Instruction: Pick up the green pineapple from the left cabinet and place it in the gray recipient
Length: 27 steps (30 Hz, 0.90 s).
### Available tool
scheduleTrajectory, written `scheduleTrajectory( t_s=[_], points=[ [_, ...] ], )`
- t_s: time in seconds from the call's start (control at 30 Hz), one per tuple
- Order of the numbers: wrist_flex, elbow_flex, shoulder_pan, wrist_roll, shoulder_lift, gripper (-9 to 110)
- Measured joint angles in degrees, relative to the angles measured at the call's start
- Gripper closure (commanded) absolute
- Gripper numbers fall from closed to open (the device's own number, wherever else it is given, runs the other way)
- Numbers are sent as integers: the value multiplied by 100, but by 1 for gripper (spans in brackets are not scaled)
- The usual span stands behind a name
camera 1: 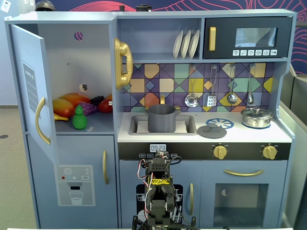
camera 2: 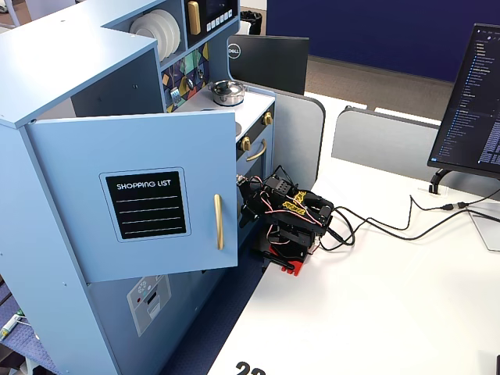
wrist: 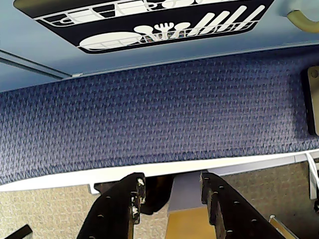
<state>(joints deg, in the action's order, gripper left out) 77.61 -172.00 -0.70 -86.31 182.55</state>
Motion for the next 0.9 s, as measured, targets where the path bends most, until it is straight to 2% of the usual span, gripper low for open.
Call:
scheduleTrajectory(
  t_s=[0.6,0.73,0.8,0.9],
  points=[
    [0,0,0,0,0,96],
    [0,0,0,0,0,76],
    [0,0,0,-35,0,77],
    [0,0,-352,-123,0,101]
  ],
)
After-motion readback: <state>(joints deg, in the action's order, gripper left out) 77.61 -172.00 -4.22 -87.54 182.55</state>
